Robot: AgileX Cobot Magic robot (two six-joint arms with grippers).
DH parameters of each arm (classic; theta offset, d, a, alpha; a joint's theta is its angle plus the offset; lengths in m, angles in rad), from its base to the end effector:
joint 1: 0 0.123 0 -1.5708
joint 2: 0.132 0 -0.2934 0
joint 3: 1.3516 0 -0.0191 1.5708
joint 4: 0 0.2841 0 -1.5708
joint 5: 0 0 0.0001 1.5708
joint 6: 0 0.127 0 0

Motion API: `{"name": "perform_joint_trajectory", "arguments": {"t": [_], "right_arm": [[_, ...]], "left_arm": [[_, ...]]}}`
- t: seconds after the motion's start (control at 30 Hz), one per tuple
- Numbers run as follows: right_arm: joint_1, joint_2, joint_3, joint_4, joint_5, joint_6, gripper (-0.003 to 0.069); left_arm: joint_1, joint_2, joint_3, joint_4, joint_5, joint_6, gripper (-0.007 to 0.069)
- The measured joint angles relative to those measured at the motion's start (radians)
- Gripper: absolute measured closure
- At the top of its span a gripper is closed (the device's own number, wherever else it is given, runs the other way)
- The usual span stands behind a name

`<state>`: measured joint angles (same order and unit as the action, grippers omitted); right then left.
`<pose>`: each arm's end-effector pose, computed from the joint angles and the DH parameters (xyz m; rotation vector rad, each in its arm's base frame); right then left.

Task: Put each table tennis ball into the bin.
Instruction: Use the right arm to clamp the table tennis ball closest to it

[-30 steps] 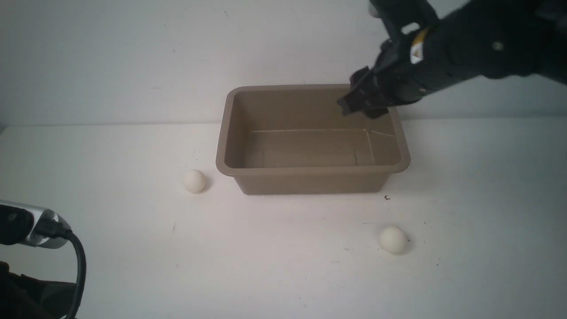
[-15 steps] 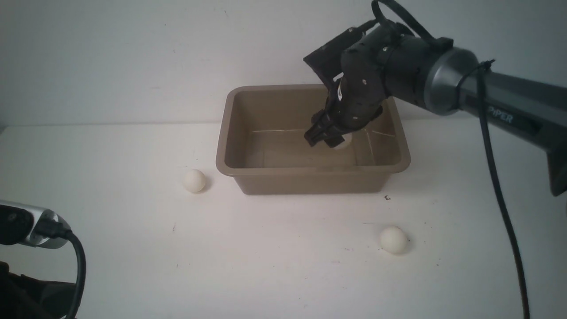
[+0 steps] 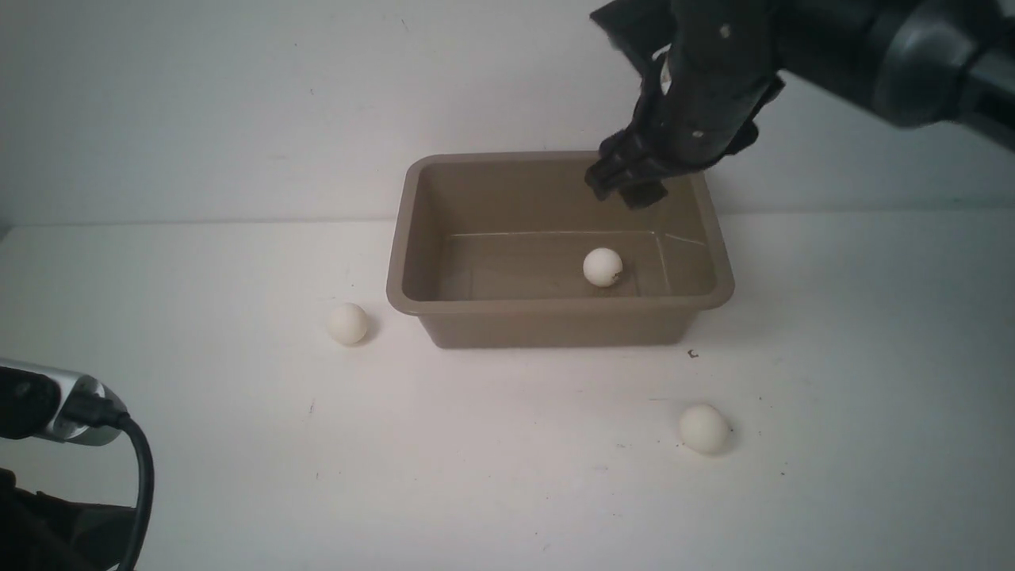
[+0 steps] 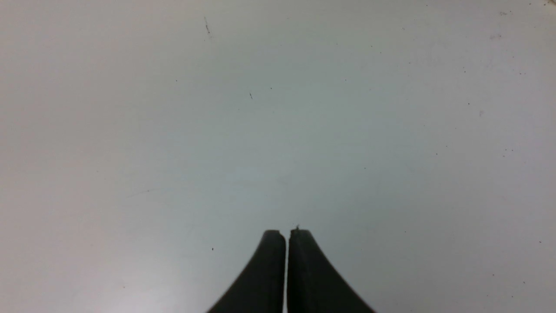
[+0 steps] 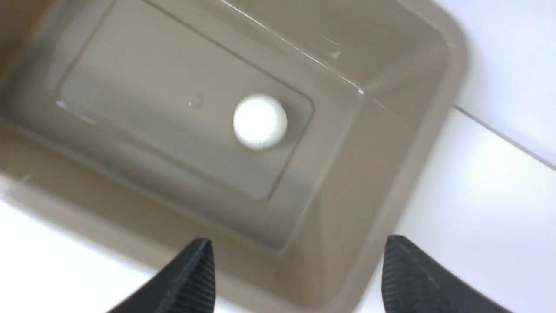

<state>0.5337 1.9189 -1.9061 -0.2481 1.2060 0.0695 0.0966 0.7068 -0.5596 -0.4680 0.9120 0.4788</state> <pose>0.4204 0.2145 0.3120 -0.6564 2.5646 -0.1440 0.1644 -0.0296 0.2491 0.2515 2.4194 -0.3304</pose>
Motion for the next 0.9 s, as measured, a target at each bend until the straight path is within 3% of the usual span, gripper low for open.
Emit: {"name": "perform_joint_trajectory", "arguments": {"t": [0.23,0.43,0.63,0.73,0.9], "right_arm": [[0.000,-0.144,0.033,0.128,0.042,-0.034,0.0195],[0.000,-0.250,0.345,0.171,0.037,-0.037,0.0195],[0.000,-0.381,0.766,0.199,-0.205,-0.009,0.0195],[0.000,-0.391,0.852,0.199,-0.320,-0.009,0.0195],[0.000,-0.354,0.867,0.199,-0.377,-0.009,0.0195]], "left_arm": [[0.000,0.000,0.000,0.001,0.000,0.000,0.0628],[0.000,0.000,0.000,0.001,0.000,0.000,0.0628],[0.000,0.000,0.000,0.002,0.002,0.000,0.0628],[0.000,0.000,0.000,0.003,0.003,0.000,0.0628],[0.000,0.000,0.000,0.003,0.006,0.000,0.0628]]}}
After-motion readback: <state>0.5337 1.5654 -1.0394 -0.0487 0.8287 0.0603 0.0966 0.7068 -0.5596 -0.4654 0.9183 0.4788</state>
